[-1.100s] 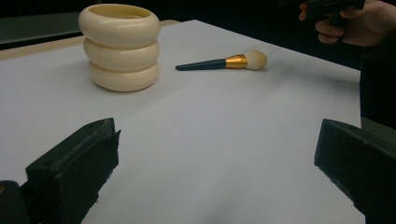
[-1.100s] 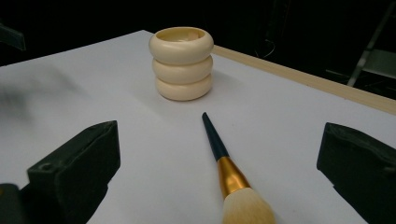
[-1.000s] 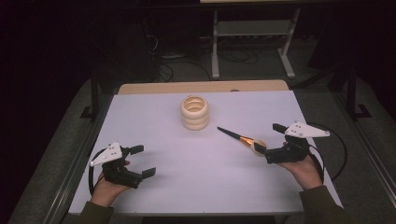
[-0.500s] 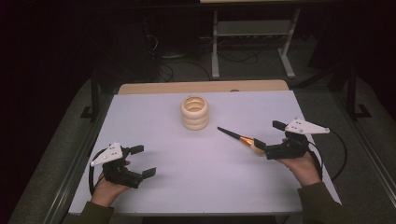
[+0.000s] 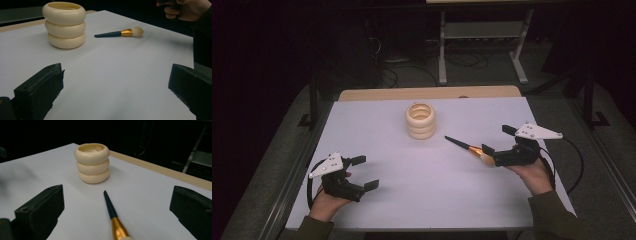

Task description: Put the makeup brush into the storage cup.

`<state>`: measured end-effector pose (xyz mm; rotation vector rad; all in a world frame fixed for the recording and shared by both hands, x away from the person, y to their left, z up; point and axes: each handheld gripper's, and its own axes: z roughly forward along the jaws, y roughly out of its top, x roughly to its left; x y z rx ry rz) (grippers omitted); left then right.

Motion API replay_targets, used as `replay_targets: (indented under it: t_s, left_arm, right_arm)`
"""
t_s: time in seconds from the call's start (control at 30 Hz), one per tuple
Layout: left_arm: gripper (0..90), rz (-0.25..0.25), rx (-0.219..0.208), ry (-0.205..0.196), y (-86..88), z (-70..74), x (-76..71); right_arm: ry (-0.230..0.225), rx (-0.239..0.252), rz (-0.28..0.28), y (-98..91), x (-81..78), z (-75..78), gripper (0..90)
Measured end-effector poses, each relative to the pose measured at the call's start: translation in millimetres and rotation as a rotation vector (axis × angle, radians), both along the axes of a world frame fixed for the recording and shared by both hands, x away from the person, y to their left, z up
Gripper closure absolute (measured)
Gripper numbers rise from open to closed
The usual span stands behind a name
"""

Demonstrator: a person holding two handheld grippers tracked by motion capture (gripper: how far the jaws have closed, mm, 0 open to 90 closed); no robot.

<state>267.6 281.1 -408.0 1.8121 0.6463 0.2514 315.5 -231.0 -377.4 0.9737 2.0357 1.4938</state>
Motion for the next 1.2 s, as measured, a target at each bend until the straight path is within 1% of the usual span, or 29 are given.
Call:
replay_targets:
  t_s: [0.1,0.17,0.23,0.27,0.33,0.5,0.53,0.57,0.63,0.67,0.77,0.93,1.0,1.2]
  left_arm:
    - [0.0,0.000,-0.003,0.000,-0.1,0.1,-0.1]
    - [0.0,0.001,-0.004,0.001,-0.1,0.2,-0.3]
    - [0.0,0.000,-0.003,0.001,-0.1,0.3,-0.3]
    - [0.0,0.000,-0.003,0.001,0.0,0.3,-0.3]
    - [0.0,0.000,-0.001,0.002,0.1,0.4,-0.3]
    - [0.0,0.000,0.002,0.003,0.3,0.8,-0.6]
    - [0.0,0.000,0.003,0.002,0.4,0.9,-0.5]
    - [0.0,0.000,-0.004,-0.001,0.1,0.5,-0.3]
    - [0.0,0.000,-0.002,-0.002,0.3,0.6,-0.3]
    - [0.0,0.000,0.000,-0.001,0.5,0.6,-0.2]
    - [0.0,-0.001,0.000,-0.001,0.7,0.6,-0.1]
    - [0.0,-0.001,0.000,-0.001,0.6,0.6,-0.2]
    - [0.0,-0.001,0.000,0.000,0.5,0.5,-0.2]
    - [0.0,-0.001,0.000,0.001,0.5,0.4,-0.2]
  right_arm:
    - [-0.002,-0.009,0.003,1.6,1.5,1.9,0.0]
    - [0.006,-0.011,0.010,3.0,2.6,2.4,0.0]
    - [0.006,-0.013,0.008,3.6,3.1,2.1,0.0]
    - [0.015,-0.016,0.011,4.2,3.0,2.1,0.0]
    - [0.010,-0.018,0.014,5.0,4.2,2.1,0.0]
    - [0.024,-0.018,0.014,6.0,6.8,4.3,0.0]
    - [0.014,-0.017,0.013,6.2,8.2,4.8,0.0]
    - [0.024,-0.018,0.013,6.5,8.8,5.3,0.0]
    - [0.017,-0.024,0.016,7.0,10.4,6.2,0.0]
    - [0.029,-0.024,0.012,7.5,11.0,7.3,0.0]
    - [0.025,-0.023,0.015,7.8,14.0,8.6,0.0]
    - [0.036,-0.027,0.013,9.1,18.1,9.8,0.0]
    - [0.032,-0.035,0.013,9.8,20.4,10.5,0.0]
    - [0.032,-0.034,0.017,12.4,26.5,12.2,0.0]
